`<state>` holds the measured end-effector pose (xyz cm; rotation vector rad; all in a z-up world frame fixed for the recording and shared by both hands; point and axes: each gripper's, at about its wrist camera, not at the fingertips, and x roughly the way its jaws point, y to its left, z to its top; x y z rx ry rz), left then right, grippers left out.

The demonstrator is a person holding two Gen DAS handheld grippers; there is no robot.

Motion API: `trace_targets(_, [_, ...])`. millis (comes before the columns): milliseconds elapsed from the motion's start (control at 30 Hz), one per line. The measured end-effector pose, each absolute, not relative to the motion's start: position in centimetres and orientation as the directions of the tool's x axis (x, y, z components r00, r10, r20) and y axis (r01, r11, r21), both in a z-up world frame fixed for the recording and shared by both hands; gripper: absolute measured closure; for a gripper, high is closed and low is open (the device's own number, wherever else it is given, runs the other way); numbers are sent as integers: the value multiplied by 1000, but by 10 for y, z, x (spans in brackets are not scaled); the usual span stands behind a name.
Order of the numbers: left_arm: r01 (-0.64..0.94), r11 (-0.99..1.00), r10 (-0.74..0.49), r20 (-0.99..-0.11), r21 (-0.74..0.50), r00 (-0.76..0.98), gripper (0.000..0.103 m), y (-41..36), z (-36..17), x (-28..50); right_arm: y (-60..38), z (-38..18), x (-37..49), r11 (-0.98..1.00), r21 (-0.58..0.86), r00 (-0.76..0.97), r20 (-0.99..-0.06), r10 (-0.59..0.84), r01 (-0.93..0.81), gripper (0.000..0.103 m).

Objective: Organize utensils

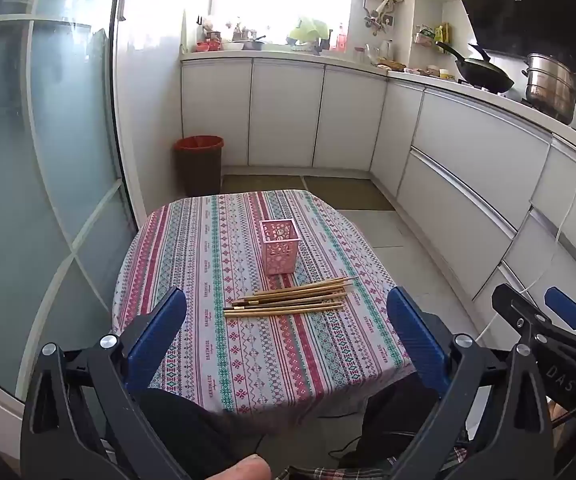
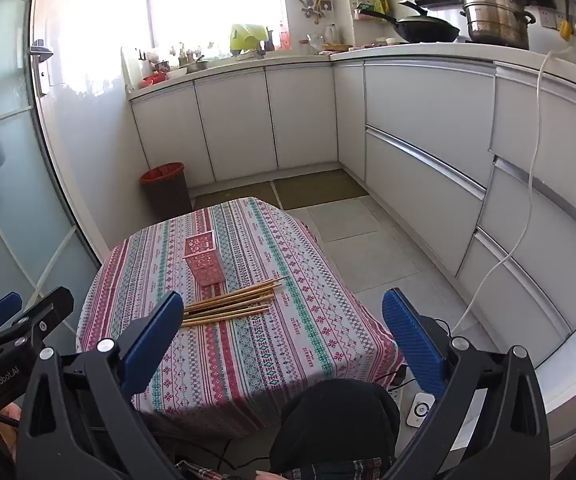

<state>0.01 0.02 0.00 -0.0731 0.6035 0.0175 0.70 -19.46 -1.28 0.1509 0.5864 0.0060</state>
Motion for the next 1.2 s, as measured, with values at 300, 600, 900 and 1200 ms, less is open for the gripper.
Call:
trace_targets(300, [-41, 997, -5, -566, -68, 824, 7, -1, -1, -1, -193, -16, 8, 989, 143, 833, -551, 48, 37, 6])
trace_targets(600, [-40, 997, -8, -567, -72, 823, 7, 1, -4, -1, -195, -15, 8, 987, 155, 829, -557, 55, 38, 6])
trace_targets(900, [-42, 996, -9, -567, -77, 823, 7, 3, -7, 1, -195, -17, 8, 987, 155, 828, -558, 55, 39, 6])
trace_targets(1200, [-41, 996, -11, -568, -79, 823, 7, 3, -8, 0, -194, -17, 7, 987, 154, 828, -558, 54, 39, 6])
